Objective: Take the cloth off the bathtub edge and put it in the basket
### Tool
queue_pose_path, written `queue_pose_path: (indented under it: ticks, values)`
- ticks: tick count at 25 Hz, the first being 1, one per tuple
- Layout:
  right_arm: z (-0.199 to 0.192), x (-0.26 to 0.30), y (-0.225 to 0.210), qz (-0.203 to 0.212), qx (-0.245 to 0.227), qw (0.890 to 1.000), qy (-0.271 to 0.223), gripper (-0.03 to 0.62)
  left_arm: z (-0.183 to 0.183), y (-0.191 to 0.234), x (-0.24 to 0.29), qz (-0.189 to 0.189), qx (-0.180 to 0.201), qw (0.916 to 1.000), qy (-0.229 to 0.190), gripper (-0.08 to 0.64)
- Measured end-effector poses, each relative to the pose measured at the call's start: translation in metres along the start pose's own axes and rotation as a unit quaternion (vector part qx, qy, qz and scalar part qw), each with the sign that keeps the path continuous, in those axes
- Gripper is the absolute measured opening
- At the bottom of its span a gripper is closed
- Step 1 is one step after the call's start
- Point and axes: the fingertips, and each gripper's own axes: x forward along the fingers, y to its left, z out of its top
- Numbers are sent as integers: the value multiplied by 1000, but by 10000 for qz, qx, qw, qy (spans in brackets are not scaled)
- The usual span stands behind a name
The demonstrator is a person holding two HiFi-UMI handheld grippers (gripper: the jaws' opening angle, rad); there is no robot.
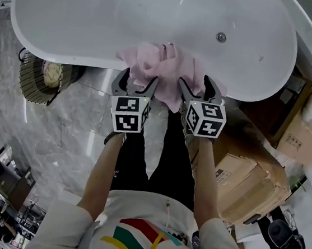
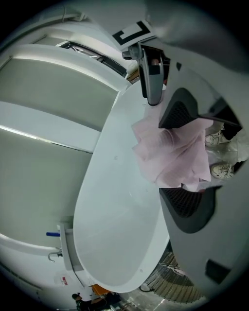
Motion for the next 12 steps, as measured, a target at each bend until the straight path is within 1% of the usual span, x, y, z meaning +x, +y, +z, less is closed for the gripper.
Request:
queue_pose_path:
  ticks: [4,7,12]
  values:
    - [-15,10,-2,26,351,9993,124,354,-12,4,5,72,-139,9998,133,364]
    - [-21,16,-4,61,620,9979,160,358,-20,4,10,89,-174,9996,218,364]
    - [-29,21,-10,28,882,9958,227,374,-30,1,18,49,-369,9986,364,364]
